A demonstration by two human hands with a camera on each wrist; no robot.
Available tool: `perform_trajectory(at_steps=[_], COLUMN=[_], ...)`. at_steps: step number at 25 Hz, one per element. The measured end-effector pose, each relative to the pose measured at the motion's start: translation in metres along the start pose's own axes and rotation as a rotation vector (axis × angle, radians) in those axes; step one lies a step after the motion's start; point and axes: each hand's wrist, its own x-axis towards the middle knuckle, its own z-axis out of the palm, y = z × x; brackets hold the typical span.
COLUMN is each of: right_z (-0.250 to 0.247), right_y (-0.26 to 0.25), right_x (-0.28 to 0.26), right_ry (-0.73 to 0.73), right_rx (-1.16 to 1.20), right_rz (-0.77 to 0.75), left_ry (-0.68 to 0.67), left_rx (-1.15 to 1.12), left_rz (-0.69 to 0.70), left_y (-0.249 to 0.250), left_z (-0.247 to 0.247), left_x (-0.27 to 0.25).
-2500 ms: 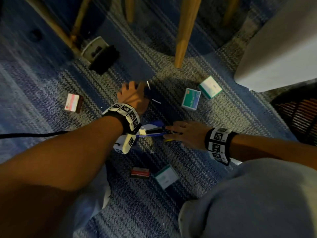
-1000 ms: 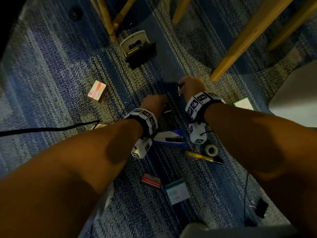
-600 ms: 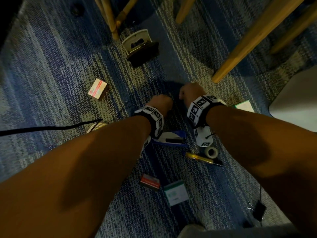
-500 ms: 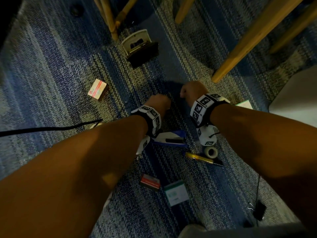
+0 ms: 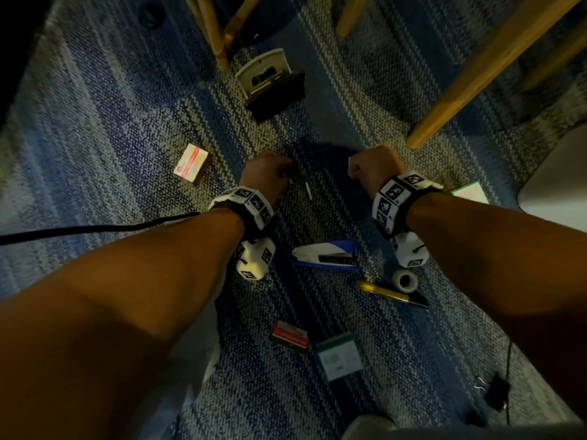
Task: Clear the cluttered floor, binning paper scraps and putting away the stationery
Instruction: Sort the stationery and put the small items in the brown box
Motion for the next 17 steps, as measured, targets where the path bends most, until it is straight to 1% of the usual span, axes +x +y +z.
perform_trajectory(at_steps=[1, 2, 4, 6, 8, 9, 10, 12, 13, 15, 16, 17], right_z=[0.0, 0.003, 0.01, 0.017, 0.018, 0.019, 0.02, 0.021, 0.021, 0.018, 0.017, 0.015], right_y=[0.001, 0.001, 0.0, -0.007, -0.012, -0.015, -0.016, -0.014, -0.012, -0.011, -0.012, -0.015], right_x=[-0.001, -0.002, -0.003, -0.002, -0.001, 0.0, 0.002, 0.002, 0.001, 0.001, 0.001, 0.002], right_ry=[0.064, 0.095, 0.092, 0.08, 0.088, 0.073, 0.058, 0.062, 0.066, 0.031, 0.025, 0.066], right_rx=[0.025, 0.076, 0.273, 0.411, 0.54, 0.555, 0.526, 0.39, 0.35, 0.39, 0.384, 0.339], right_rz=[0.035, 0.066, 0.074, 0.081, 0.216, 0.262, 0.277, 0.292, 0.303, 0.338, 0.363, 0.367], left_ry=[-0.02, -0.03, -0.033, -0.045, -0.068, -0.079, -0.09, -0.108, -0.123, -0.145, -0.135, -0.114], left_rx=[0.025, 0.04, 0.071, 0.109, 0.134, 0.137, 0.129, 0.114, 0.136, 0.22, 0.239, 0.229], left_rz=[0.015, 0.021, 0.036, 0.062, 0.053, 0.023, -0.009, -0.044, -0.047, -0.017, 0.005, 0.02], left_y=[0.001, 0.002, 0.0, -0.002, -0.002, 0.0, 0.001, 0.002, 0.003, 0.004, 0.003, 0.0], left_z=[0.003, 0.006, 0.01, 0.012, 0.012, 0.011, 0.009, 0.007, 0.007, 0.007, 0.007, 0.009], left_x=[-0.001, -0.002, -0.004, -0.005, -0.005, -0.004, -0.004, -0.003, -0.002, -0.005, -0.007, -0.008])
